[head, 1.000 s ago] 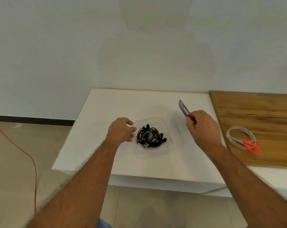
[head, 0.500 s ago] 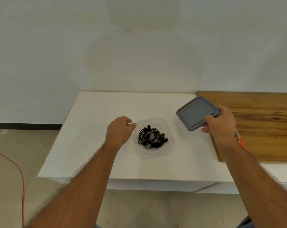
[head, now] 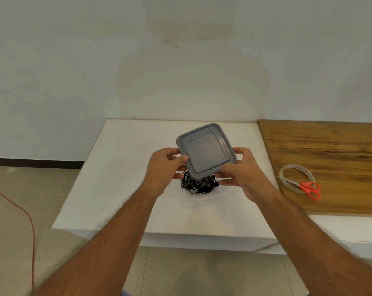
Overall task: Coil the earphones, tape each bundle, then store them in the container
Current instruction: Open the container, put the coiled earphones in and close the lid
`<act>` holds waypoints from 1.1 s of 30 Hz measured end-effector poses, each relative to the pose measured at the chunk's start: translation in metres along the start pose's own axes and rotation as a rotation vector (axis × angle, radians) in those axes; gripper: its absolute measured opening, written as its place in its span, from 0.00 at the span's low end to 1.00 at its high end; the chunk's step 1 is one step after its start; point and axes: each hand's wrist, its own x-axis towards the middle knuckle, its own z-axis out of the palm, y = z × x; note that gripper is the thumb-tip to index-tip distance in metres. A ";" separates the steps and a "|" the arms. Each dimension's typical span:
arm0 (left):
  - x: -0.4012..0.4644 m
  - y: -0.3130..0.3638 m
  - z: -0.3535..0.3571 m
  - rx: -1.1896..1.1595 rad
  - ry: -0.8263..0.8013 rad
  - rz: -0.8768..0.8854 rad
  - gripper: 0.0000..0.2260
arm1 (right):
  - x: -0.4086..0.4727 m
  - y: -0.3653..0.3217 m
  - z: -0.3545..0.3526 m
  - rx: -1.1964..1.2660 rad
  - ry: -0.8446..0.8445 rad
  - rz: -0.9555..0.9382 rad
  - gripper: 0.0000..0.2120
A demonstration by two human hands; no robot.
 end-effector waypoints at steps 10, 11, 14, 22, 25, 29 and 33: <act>-0.005 -0.006 -0.013 0.152 0.028 -0.043 0.19 | 0.010 0.006 -0.001 -0.634 0.161 -0.184 0.15; -0.006 -0.007 -0.013 0.163 0.018 -0.051 0.20 | 0.011 0.007 -0.003 -0.656 0.166 -0.176 0.15; -0.007 -0.010 -0.014 0.205 -0.004 -0.080 0.24 | 0.012 0.009 -0.007 -0.758 0.143 -0.143 0.21; -0.008 -0.014 -0.012 0.376 -0.036 -0.122 0.26 | 0.010 0.013 -0.004 -0.963 0.102 -0.113 0.17; -0.007 -0.016 -0.011 0.406 -0.048 -0.119 0.26 | 0.011 0.013 -0.004 -0.978 0.113 -0.113 0.14; -0.006 -0.020 -0.008 0.423 -0.038 -0.123 0.25 | 0.012 0.015 -0.004 -0.941 0.115 -0.108 0.13; -0.004 -0.023 -0.006 0.429 -0.027 -0.117 0.25 | 0.013 0.016 -0.003 -0.948 0.133 -0.173 0.12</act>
